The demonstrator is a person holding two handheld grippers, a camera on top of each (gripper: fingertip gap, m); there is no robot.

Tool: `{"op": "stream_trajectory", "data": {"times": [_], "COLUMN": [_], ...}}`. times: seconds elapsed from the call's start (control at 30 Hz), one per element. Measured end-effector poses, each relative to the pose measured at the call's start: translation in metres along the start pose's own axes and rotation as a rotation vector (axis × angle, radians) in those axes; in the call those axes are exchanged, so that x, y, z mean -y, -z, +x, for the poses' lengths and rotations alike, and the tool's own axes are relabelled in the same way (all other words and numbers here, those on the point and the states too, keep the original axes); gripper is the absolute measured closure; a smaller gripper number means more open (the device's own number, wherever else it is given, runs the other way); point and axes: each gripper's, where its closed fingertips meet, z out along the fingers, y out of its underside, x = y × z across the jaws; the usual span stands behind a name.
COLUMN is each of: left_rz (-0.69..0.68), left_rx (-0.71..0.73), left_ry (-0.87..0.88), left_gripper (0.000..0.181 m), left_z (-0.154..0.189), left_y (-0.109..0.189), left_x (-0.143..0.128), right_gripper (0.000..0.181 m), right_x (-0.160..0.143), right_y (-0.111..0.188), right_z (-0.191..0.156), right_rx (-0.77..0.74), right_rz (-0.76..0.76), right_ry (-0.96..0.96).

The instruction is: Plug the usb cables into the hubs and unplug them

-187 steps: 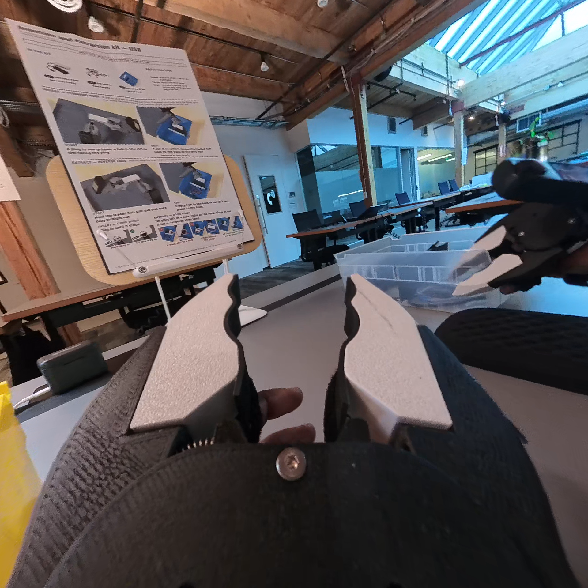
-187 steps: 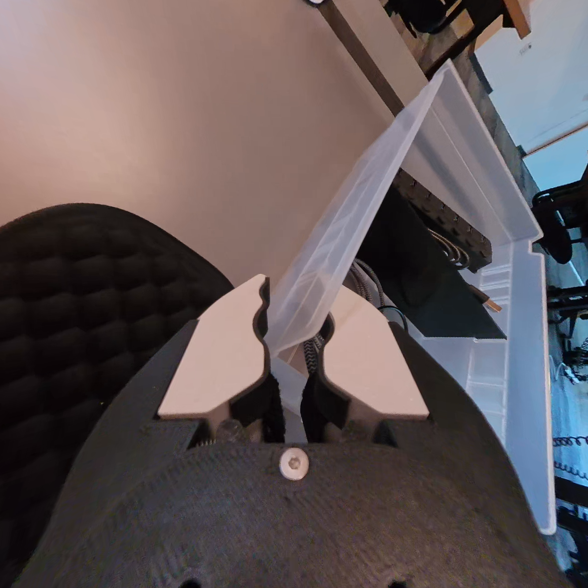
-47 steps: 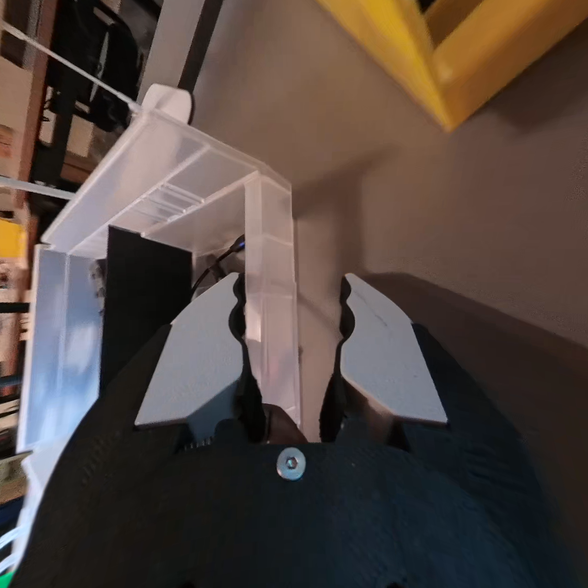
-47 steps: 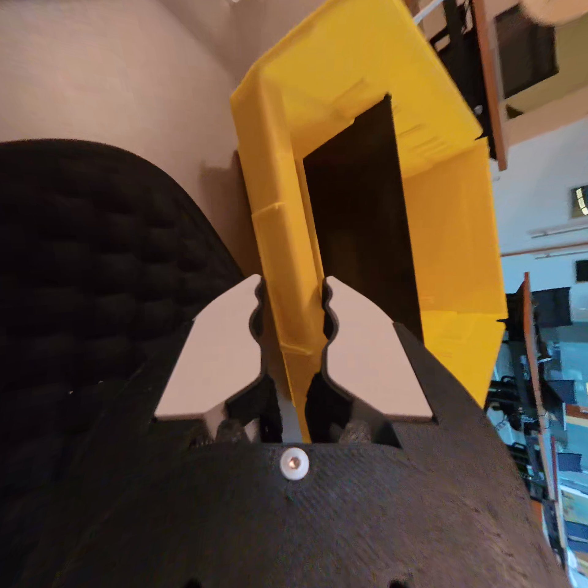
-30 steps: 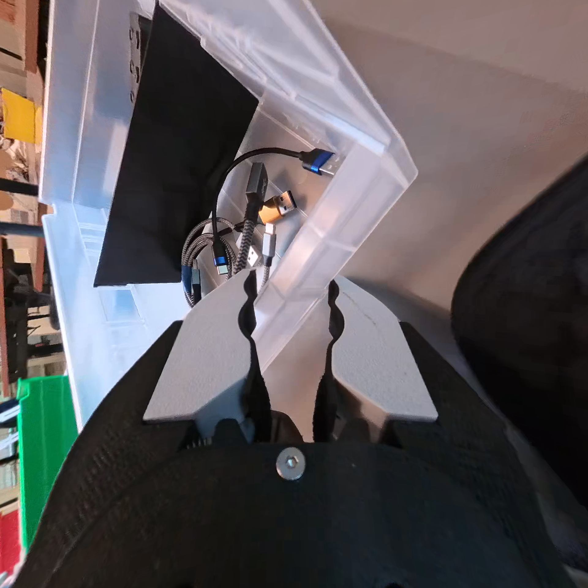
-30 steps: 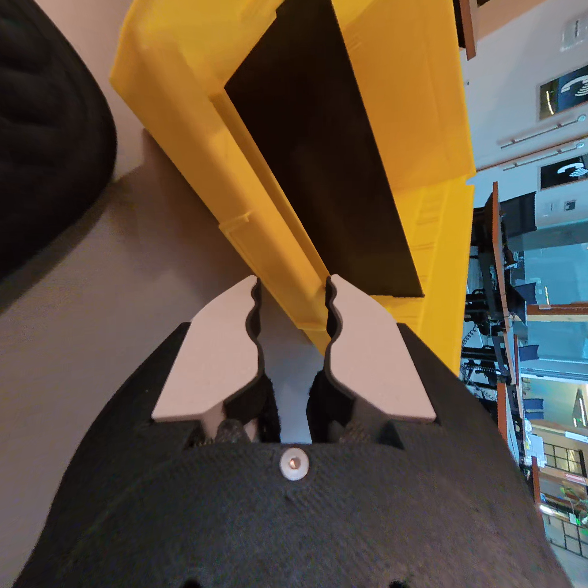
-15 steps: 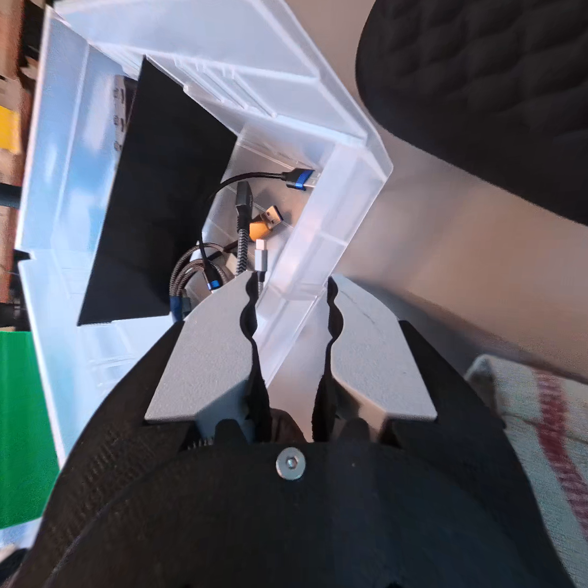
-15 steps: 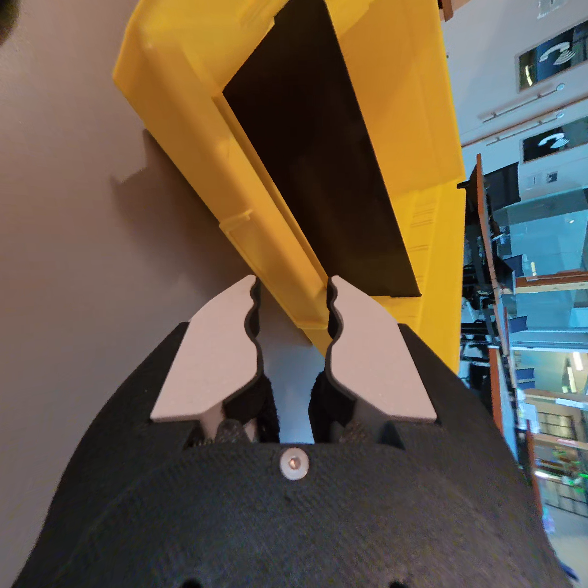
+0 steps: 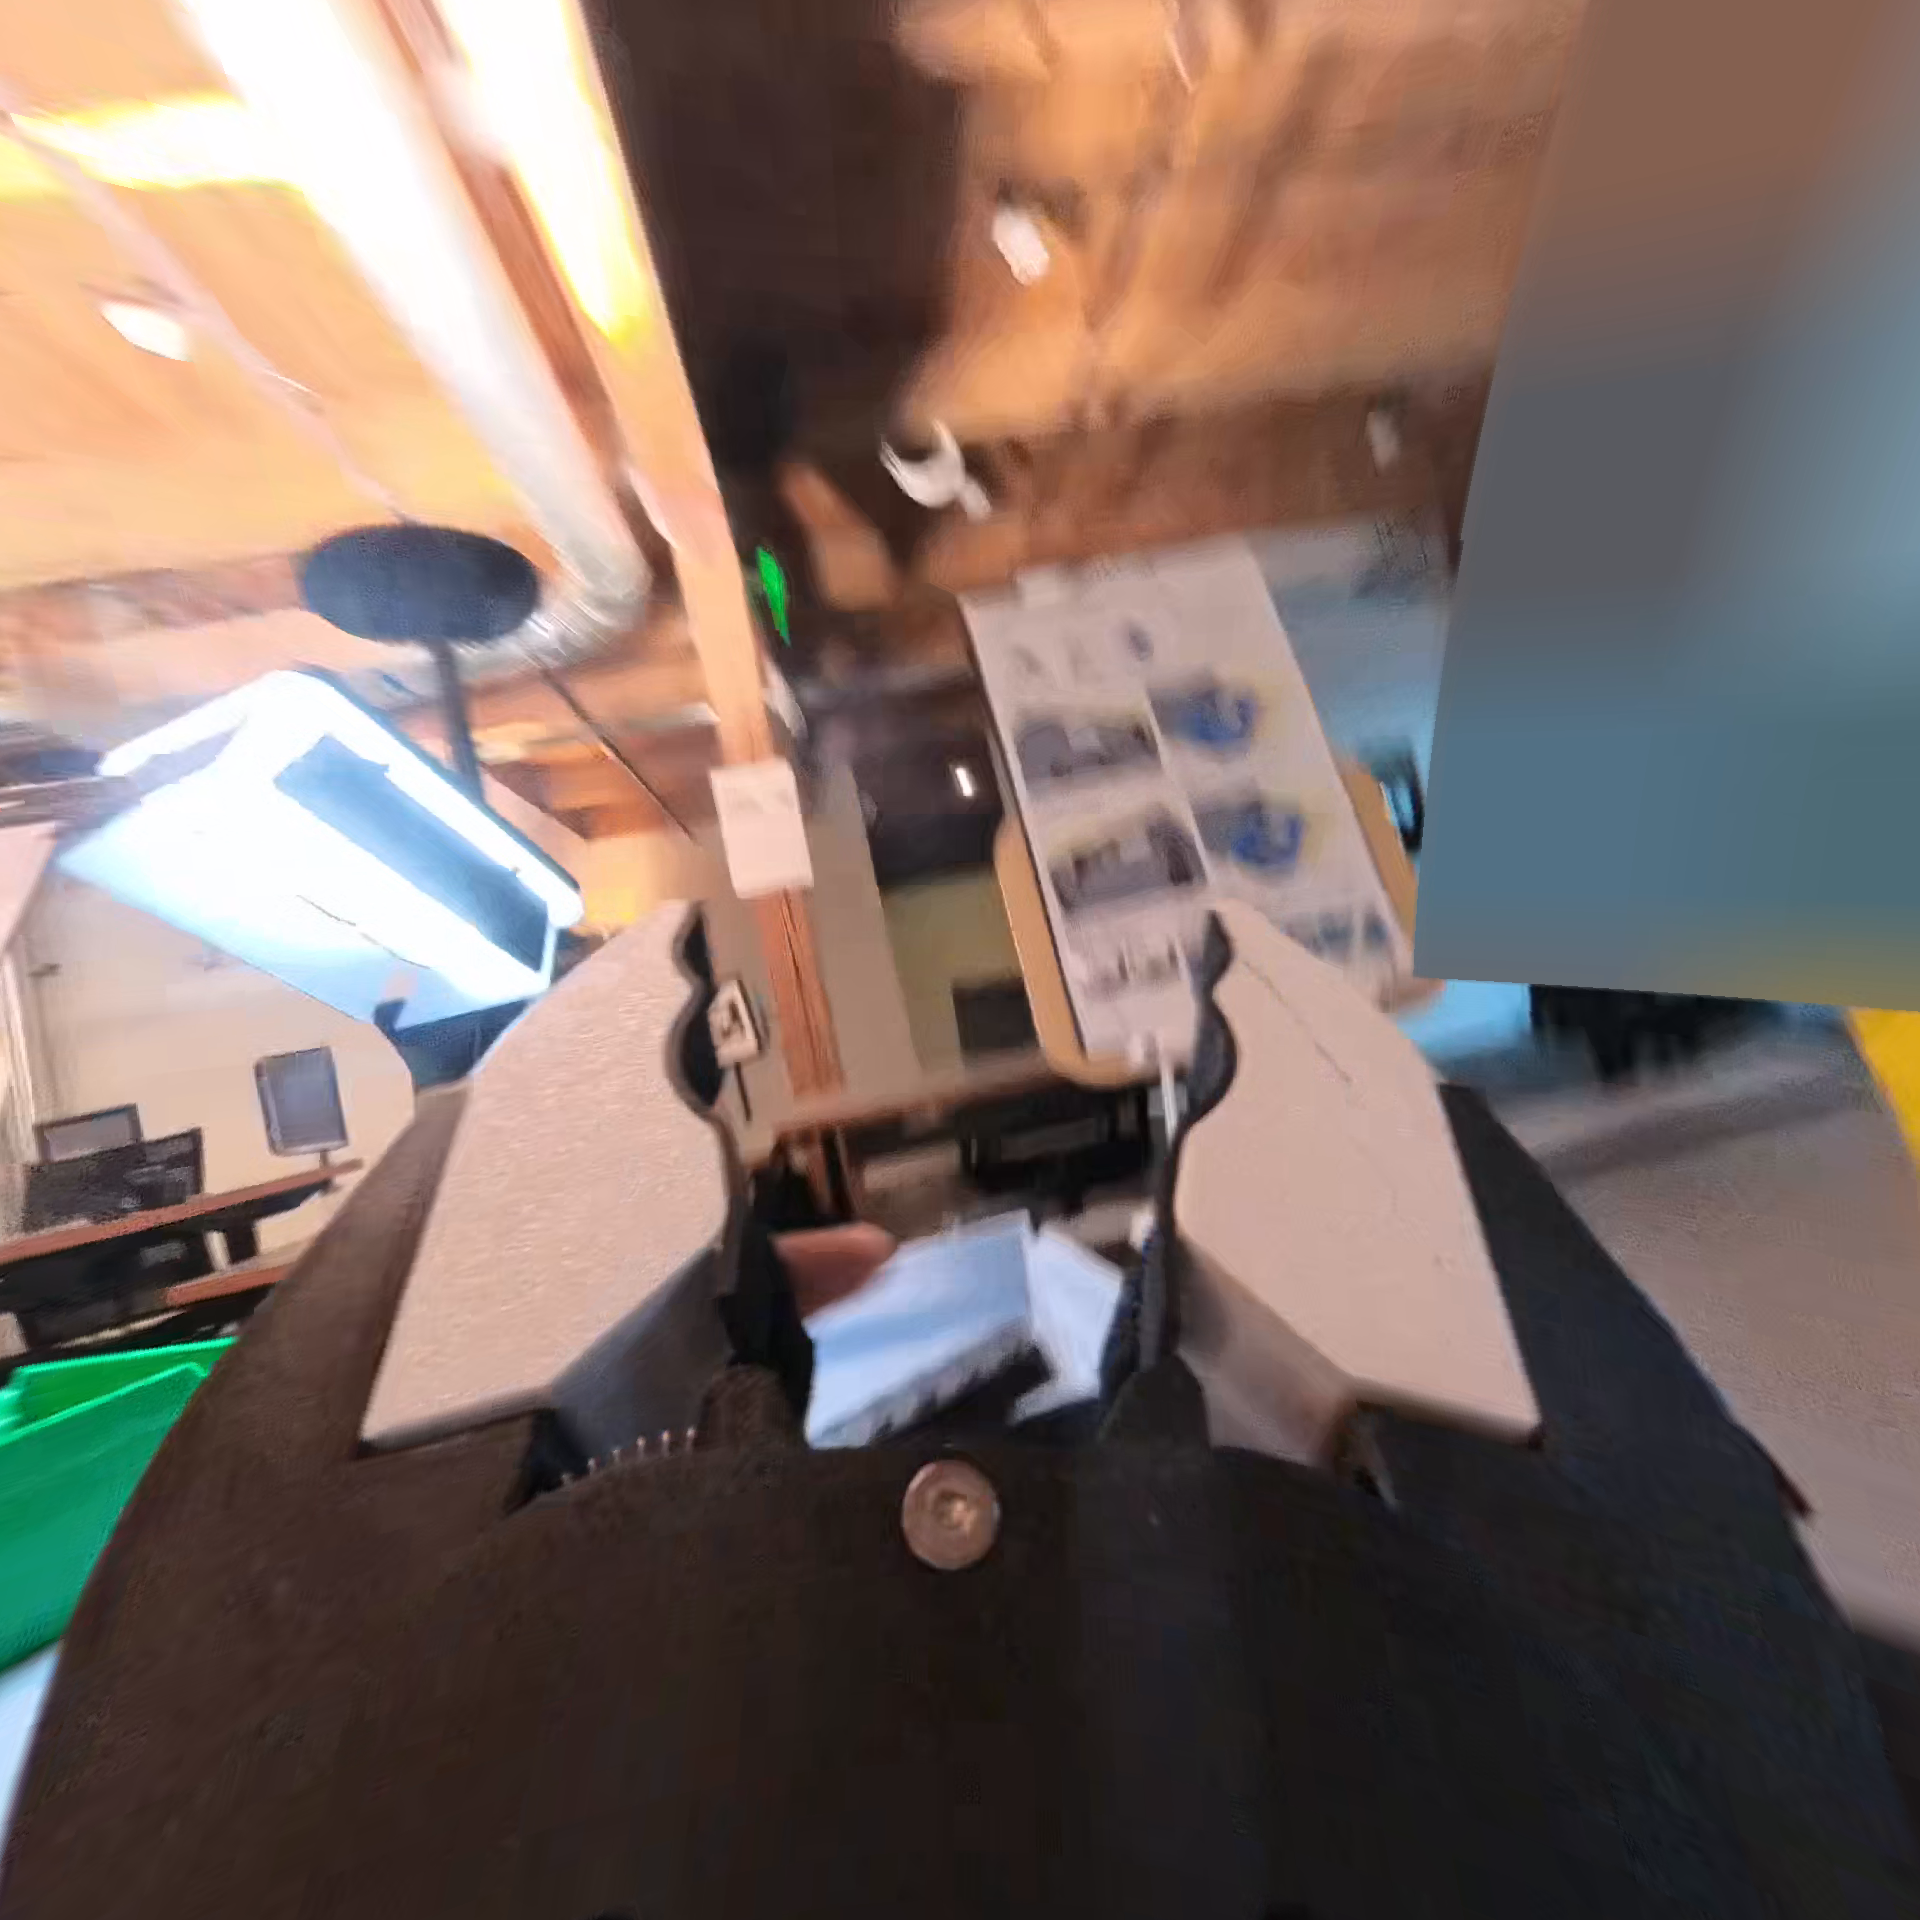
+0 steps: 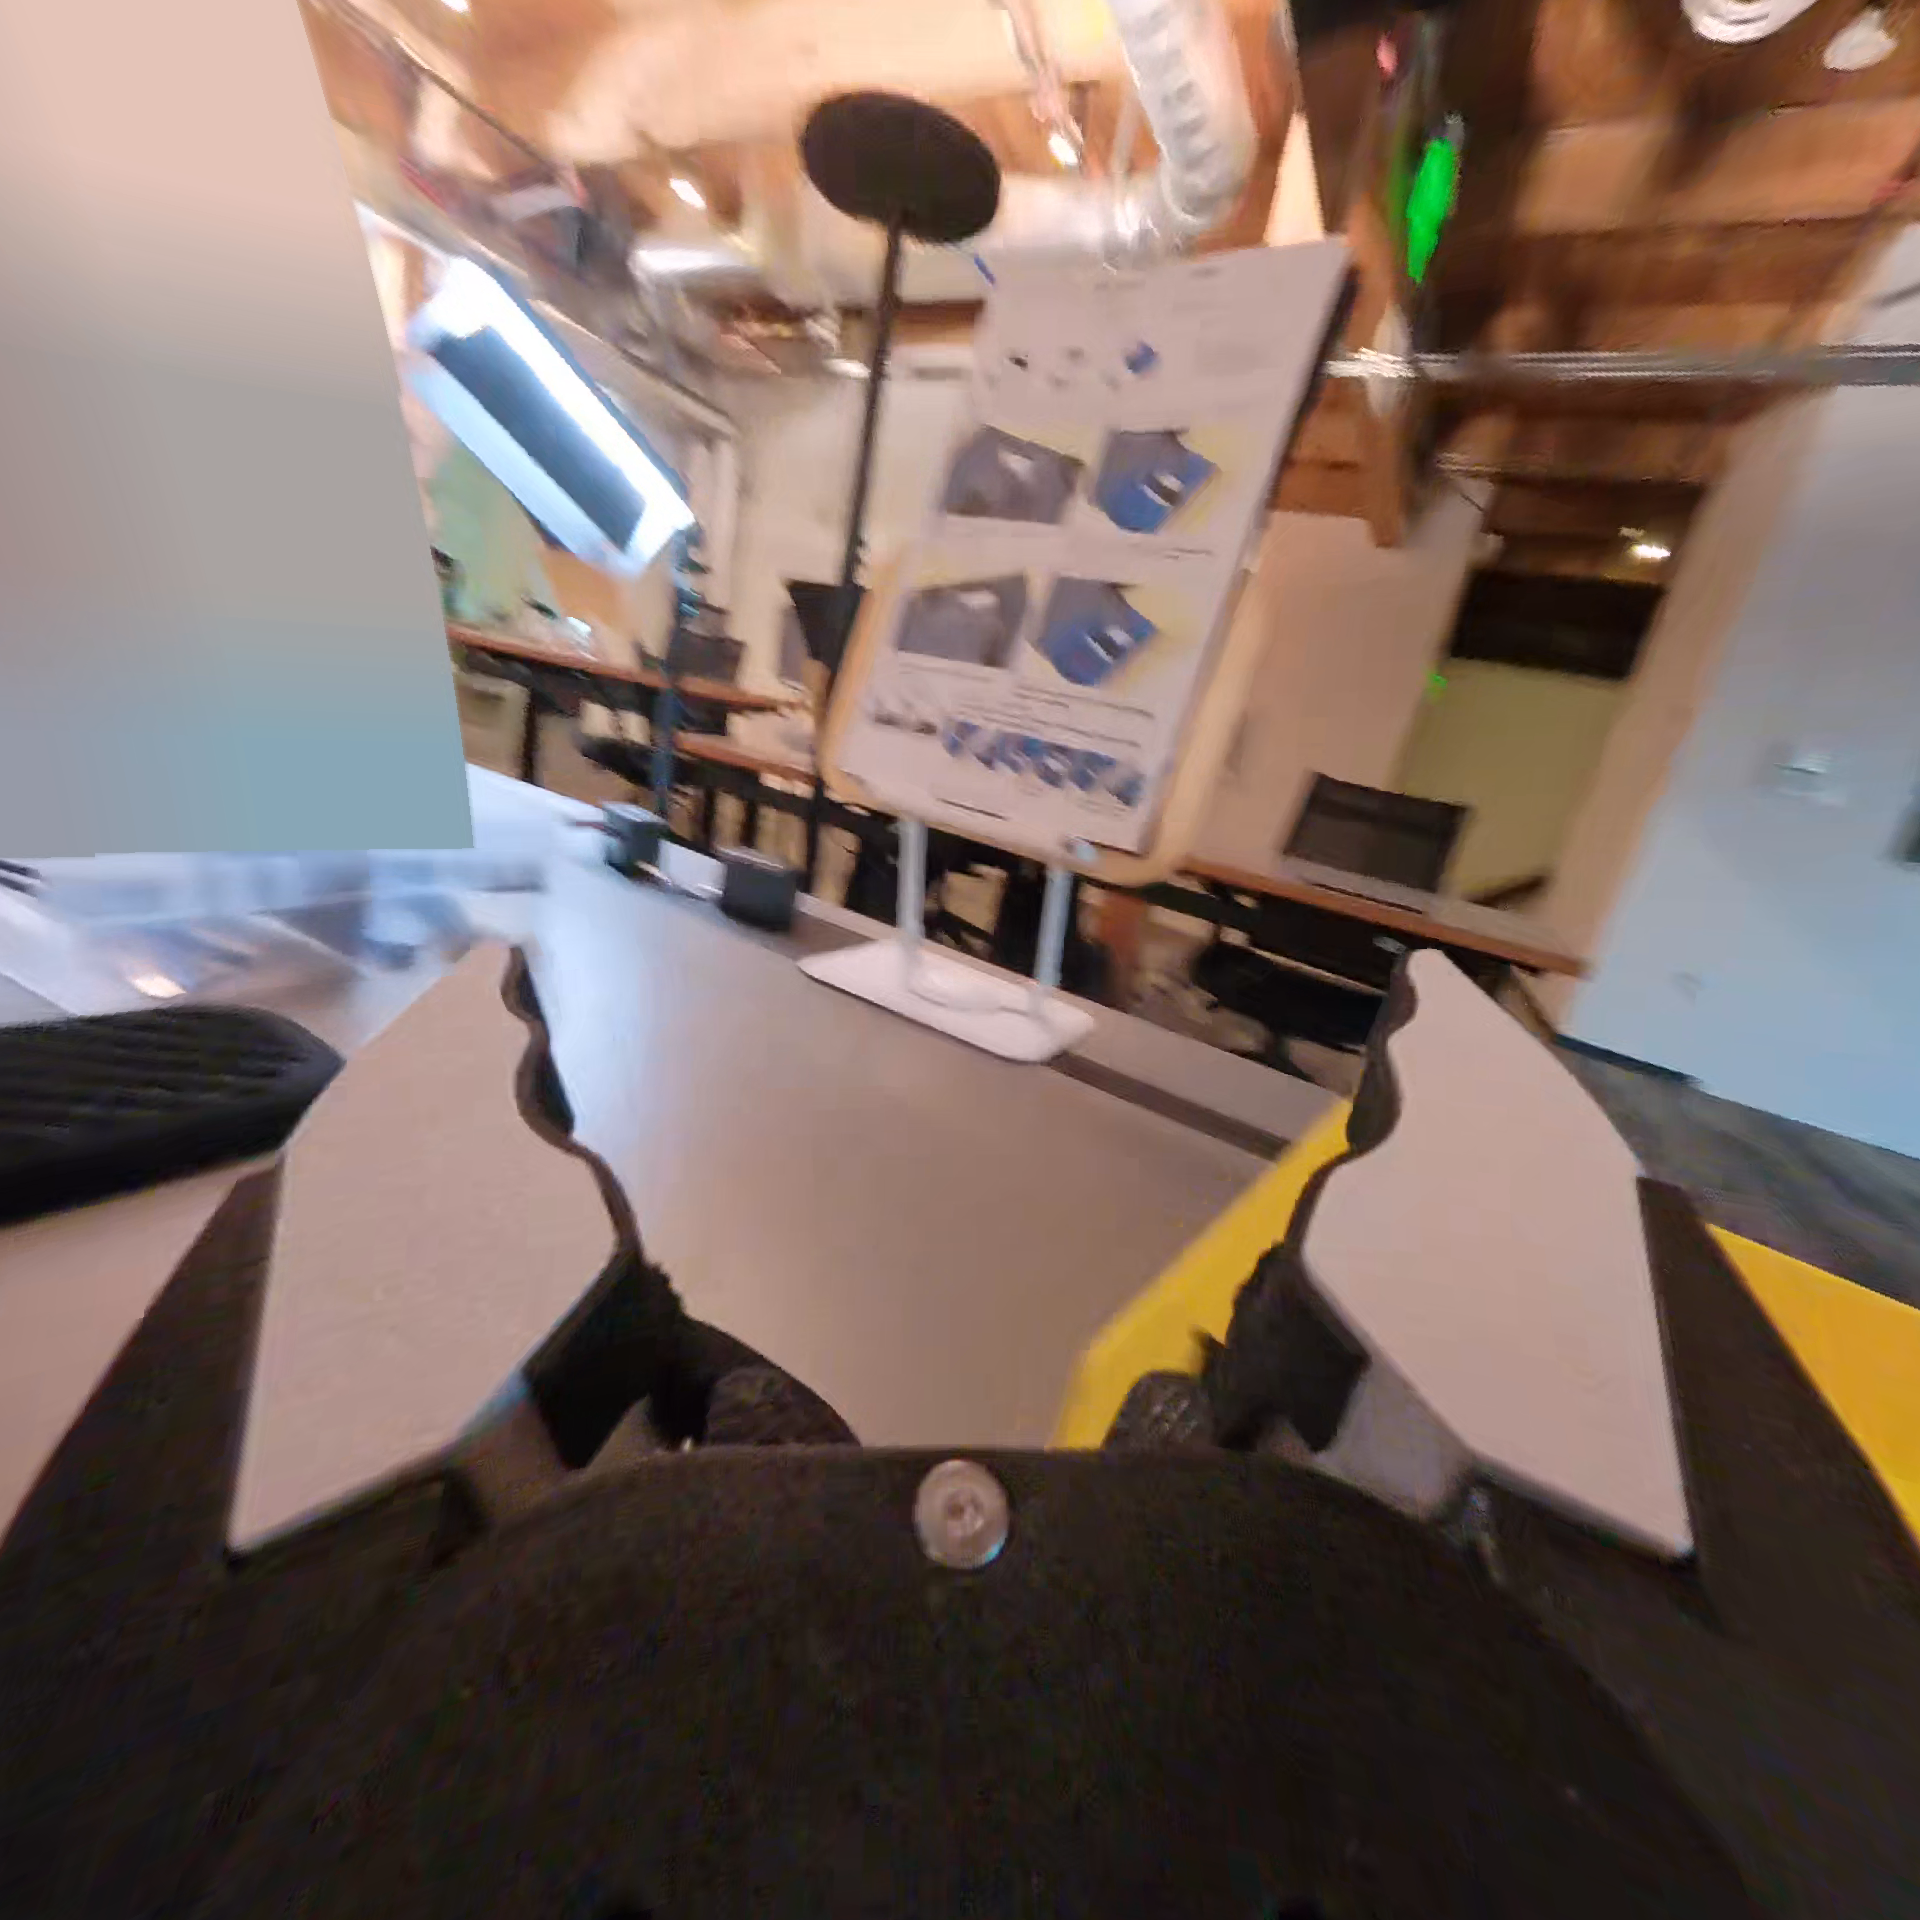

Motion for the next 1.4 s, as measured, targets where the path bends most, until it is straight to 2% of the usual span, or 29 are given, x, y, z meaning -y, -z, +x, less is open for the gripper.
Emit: {"op": "stream_trajectory", "data": {"times": [0.03, 0.07, 0.1, 0.17, 0.27, 0.3, 0.37, 0.47, 0.53, 0.63, 0.77, 0.87, 0.93, 1.03, 1.13, 1.23, 1.4], "left_rz": [0.088, 0.159, 0.204, 0.194, 0.059, 0.014, -0.027, -0.095, -0.257, -0.568, -0.962, -1.279, -1.454, -1.568, -1.643, -1.728, -1.761], "left_rx": [0.022, -0.020, -0.066, -0.122, -0.155, -0.159, -0.140, -0.186, -0.307, -0.490, -0.584, -0.751, -0.868, -0.896, -0.910, -0.968, -0.999], "left_ry": [0.086, 0.170, 0.229, 0.213, 0.103, 0.070, 0.024, 0.040, -0.016, -0.136, -0.409, -0.518, -0.526, -0.483, -0.521, -0.535, -0.504], "left_gripper": [0.071, 0.049, 0.037, 0.036, 0.038, 0.043, 0.078, 0.079, 0.083, 0.088, 0.097, 0.104, 0.104, 0.104, 0.104, 0.106, 0.111], "left_z": [-0.004, 0.000, 0.004, 0.012, 0.018, 0.016, 0.005, -0.003, 0.000, -0.003, -0.036, -0.045, -0.048, -0.053, -0.063, -0.068, -0.064], "left_y": [0.000, 0.001, 0.002, 0.000, -0.008, -0.011, -0.016, -0.030, -0.041, -0.061, -0.081, -0.063, -0.047, -0.046, -0.046, -0.035, -0.028], "left_x": [0.014, 0.026, 0.035, 0.041, 0.030, 0.026, 0.024, 0.020, -0.006, -0.071, -0.163, -0.219, -0.245, -0.277, -0.300, -0.314, -0.321], "right_gripper": [0.036, 0.036, 0.036, 0.036, 0.036, 0.036, 0.052, 0.059, 0.061, 0.062, 0.064, 0.065, 0.066, 0.067, 0.067, 0.068, 0.069], "right_x": [0.001, 0.000, -0.003, -0.010, -0.012, -0.010, -0.011, -0.027, -0.042, -0.046, -0.046, -0.046, -0.047, -0.048, -0.049, -0.049, -0.050], "right_y": [-0.007, -0.015, -0.022, -0.037, -0.056, -0.060, -0.067, -0.075, -0.080, -0.082, -0.081, -0.080, -0.080, -0.080, -0.081, -0.081, -0.081], "right_z": [-0.011, -0.021, -0.031, -0.050, -0.076, -0.082, -0.088, -0.103, -0.111, -0.121, -0.116, -0.108, -0.107, -0.109, -0.110, -0.109, -0.109], "right_rx": [0.044, 0.078, 0.106, 0.154, 0.196, 0.197, 0.171, 0.203, 0.230, 0.268, 0.252, 0.218, 0.214, 0.218, 0.217, 0.215, 0.215], "right_rz": [0.029, 0.045, 0.052, 0.064, 0.144, 0.183, 0.235, 0.213, 0.161, 0.131, 0.147, 0.158, 0.159, 0.151, 0.146, 0.147, 0.144], "right_ry": [-0.024, -0.031, -0.025, -0.007, -0.033, -0.052, -0.092, -0.137, -0.128, -0.068, -0.083, -0.091, -0.096, -0.077, -0.065, -0.068, -0.063]}}
